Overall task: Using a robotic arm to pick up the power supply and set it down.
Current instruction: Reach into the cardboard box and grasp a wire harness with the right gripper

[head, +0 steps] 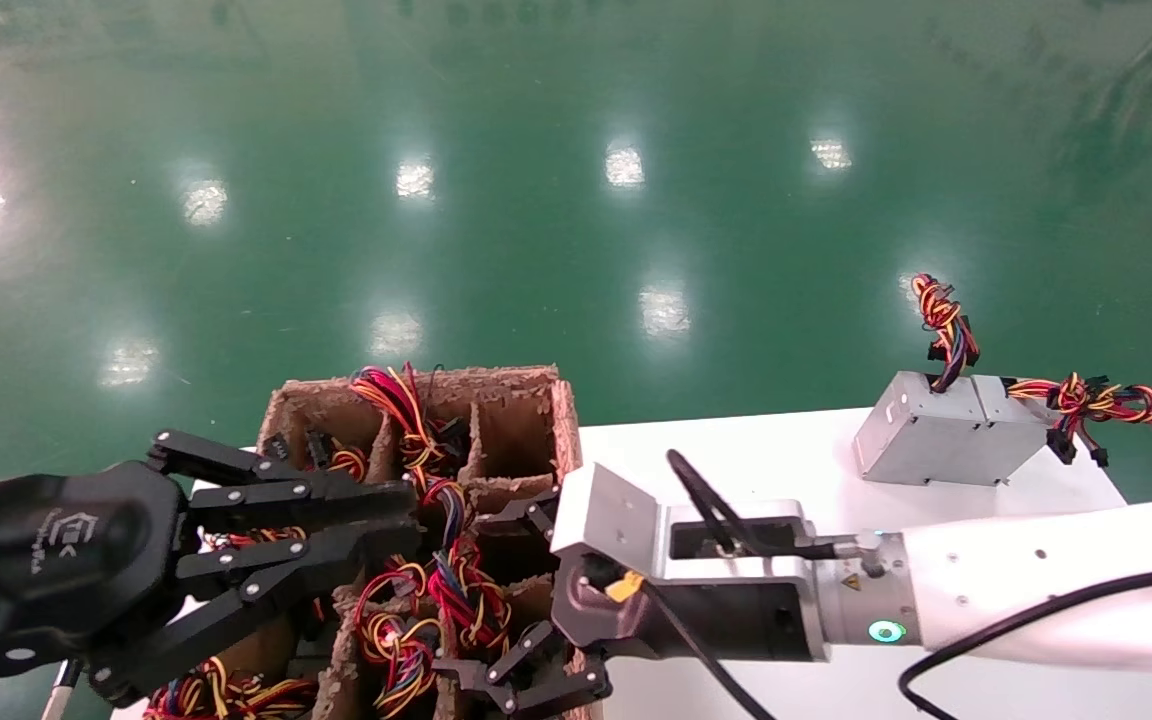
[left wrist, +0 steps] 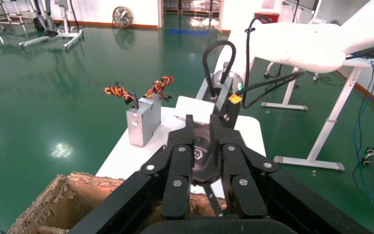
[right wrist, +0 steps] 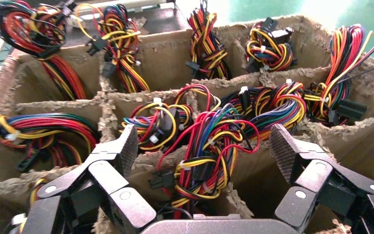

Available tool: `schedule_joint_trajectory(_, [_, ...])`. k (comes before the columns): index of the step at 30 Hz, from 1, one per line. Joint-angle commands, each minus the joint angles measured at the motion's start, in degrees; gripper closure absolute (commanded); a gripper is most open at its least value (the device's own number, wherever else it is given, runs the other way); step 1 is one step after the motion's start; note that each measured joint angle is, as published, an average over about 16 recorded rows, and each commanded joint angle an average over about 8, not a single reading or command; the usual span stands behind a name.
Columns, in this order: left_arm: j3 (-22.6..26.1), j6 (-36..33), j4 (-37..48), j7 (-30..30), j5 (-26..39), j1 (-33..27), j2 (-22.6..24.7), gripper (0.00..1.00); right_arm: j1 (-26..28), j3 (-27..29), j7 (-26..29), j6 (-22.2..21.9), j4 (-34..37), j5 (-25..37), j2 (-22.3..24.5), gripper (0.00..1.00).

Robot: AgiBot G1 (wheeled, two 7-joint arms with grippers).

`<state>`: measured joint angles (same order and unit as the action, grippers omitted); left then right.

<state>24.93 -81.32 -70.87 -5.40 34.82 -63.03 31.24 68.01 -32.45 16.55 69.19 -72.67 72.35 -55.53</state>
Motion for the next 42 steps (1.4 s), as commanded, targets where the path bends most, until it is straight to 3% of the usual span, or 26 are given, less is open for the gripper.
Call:
schedule_joint_trajectory(1, [0.00,0.00,0.00,0.00,0.00,0.00,0.00,1.00,-0.01,-0.62,0.50,-0.99,0.08,1.34,-0.79,1.00])
schedule_joint_trajectory(23, [0.00,0.00,0.00,0.00,0.00,0.00,0.00,1.00,0.39,-1.23,0.06,-2.07,3.42,3.42,-1.27,1.00])
schedule_joint_trajectory(42, [0.00,0.00,0.00,0.00,0.00,0.00,0.00,1.00,-0.25,0.08,0.04,-0.12,2.38,0.04,0.31,1.00])
